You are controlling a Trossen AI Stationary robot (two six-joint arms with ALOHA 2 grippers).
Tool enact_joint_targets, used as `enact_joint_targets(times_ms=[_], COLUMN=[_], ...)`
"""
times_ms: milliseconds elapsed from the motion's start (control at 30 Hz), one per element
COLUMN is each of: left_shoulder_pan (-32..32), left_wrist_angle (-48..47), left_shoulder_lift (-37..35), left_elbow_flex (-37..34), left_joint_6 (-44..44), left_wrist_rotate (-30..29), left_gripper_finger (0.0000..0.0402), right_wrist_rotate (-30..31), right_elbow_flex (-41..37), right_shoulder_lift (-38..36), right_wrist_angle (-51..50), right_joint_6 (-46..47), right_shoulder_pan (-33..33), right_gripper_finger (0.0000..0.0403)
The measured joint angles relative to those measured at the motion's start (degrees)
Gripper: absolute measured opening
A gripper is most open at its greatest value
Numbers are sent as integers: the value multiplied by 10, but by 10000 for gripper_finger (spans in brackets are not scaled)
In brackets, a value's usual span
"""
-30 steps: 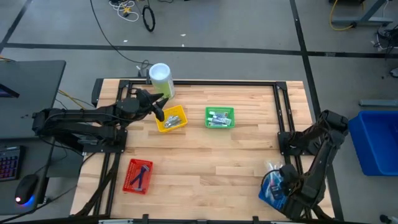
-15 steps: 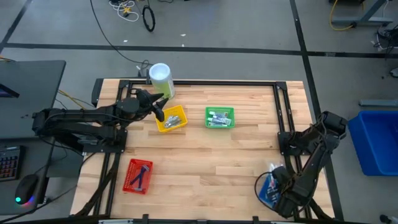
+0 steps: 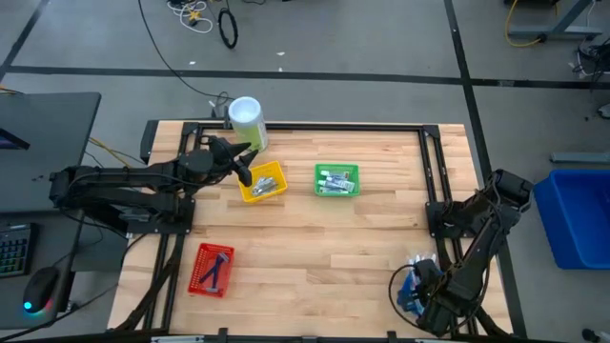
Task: Pick & Place Travel size toiletries
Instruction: Put the blue toothbrush into the blue bin, then return to Home Position
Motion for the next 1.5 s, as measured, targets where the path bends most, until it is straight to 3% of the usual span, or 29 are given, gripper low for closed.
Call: enact_joint_targets(times_ms=[400, 767, 1100, 1167, 1267, 1500], left_shoulder_pan=[0, 0, 0, 0, 0, 0], left_wrist_angle=[-1, 0, 0, 0, 0, 1], left_shoulder_lift=[0, 0, 0, 0, 0, 0], left_elbow_flex=[0, 0, 0, 0, 0, 0], left_joint_6=[17, 17, 17, 17, 18, 78], left_wrist_rotate=[0, 0, 0, 0, 0, 21], left_gripper_finger=[169, 169, 169, 169, 169, 169], right_wrist_rotate=[13, -39, -38, -6, 92, 382], right_elbow_flex=[-65, -43, -35, -35, -35, -35], right_shoulder_lift=[20, 19, -9, -21, -50, -140], right_wrist_angle=[26, -13, -41, -52, -48, -42], right_joint_6=[20, -43, -69, -70, -104, -317], right_shoulder_pan=[-7, -25, -32, -37, -52, -97], right_gripper_finger=[4, 33, 34, 34, 34, 34])
